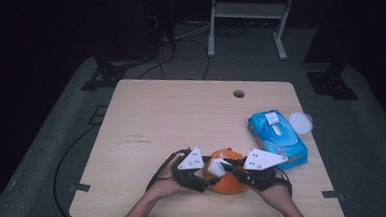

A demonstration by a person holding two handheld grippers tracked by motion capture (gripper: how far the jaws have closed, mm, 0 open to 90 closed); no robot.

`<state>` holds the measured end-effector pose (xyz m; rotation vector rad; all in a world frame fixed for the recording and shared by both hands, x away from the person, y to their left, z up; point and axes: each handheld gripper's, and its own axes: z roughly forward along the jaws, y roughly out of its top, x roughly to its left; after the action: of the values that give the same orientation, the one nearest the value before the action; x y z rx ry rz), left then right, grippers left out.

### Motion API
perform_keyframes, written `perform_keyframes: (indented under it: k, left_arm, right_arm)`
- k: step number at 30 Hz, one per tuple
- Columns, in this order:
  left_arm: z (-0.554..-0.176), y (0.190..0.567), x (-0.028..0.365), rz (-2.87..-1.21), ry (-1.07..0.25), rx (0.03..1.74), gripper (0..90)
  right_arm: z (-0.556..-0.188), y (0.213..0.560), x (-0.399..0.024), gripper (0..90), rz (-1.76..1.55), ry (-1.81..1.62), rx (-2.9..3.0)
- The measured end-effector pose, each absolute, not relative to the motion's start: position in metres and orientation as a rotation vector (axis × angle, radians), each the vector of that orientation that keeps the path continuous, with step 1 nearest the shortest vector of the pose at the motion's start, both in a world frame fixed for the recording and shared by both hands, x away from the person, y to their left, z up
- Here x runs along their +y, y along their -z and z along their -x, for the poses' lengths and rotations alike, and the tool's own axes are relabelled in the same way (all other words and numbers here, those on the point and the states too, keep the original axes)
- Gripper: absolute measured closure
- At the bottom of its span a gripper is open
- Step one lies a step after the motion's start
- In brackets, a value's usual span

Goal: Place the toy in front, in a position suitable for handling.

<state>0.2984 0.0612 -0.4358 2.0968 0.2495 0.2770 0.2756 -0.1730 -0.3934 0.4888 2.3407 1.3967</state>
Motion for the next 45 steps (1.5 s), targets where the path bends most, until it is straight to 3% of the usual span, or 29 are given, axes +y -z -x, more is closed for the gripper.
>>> perform_keyframes:
  k: [3, 5, 7, 9, 14, 20, 25, 29, 30, 36, 40, 45]
  left_arm:
    - [-0.300, 0.437, 0.063, -2.091, -0.262, 0.269, 28.6]
    - [-0.304, 0.438, 0.065, -2.078, -0.213, 0.327, 21.2]
    - [-0.308, 0.437, 0.066, -2.047, -0.097, 0.386, 11.2]
    - [-0.310, 0.435, 0.065, -2.004, -0.014, 0.448, 10.1]
    - [-0.300, 0.434, 0.056, -2.052, -0.155, 0.395, 23.7]
    - [-0.289, 0.431, 0.051, -2.090, -0.286, 0.276, 31.9]
    - [-0.291, 0.435, 0.054, -2.075, -0.259, 0.285, 30.3]
    - [-0.299, 0.434, 0.055, -2.022, -0.096, 0.374, 14.1]
    - [-0.300, 0.433, 0.054, -2.006, -0.070, 0.395, 13.8]
    - [-0.288, 0.431, 0.048, -2.047, -0.211, 0.321, 28.7]
    - [-0.280, 0.430, 0.046, -2.084, -0.291, 0.233, 32.7]
    - [-0.282, 0.433, 0.049, -2.070, -0.290, 0.229, 33.8]
  right_arm:
    - [-0.284, 0.396, -0.182, 81.7, -0.541, -1.349, 2.328]
    - [-0.289, 0.403, -0.192, 81.7, -0.588, -1.332, 2.339]
    - [-0.288, 0.408, -0.198, 81.7, -0.626, -1.346, 2.345]
    - [-0.287, 0.408, -0.199, 81.6, -0.627, -1.350, 2.348]
    - [-0.273, 0.404, -0.188, 81.7, -0.569, -1.358, 2.376]
    - [-0.271, 0.394, -0.171, 81.7, -0.498, -1.382, 2.383]
    - [-0.280, 0.396, -0.190, 81.7, -0.580, -1.339, 2.343]
    - [-0.278, 0.406, -0.207, 81.7, -0.639, -1.333, 2.382]
    - [-0.276, 0.408, -0.207, 81.8, -0.643, -1.336, 2.390]
    - [-0.265, 0.400, -0.195, 81.8, -0.579, -1.390, 2.395]
    - [-0.262, 0.395, -0.173, 81.8, -0.501, -1.365, 2.394]
    - [-0.270, 0.394, -0.177, 81.8, -0.549, -1.340, 2.354]
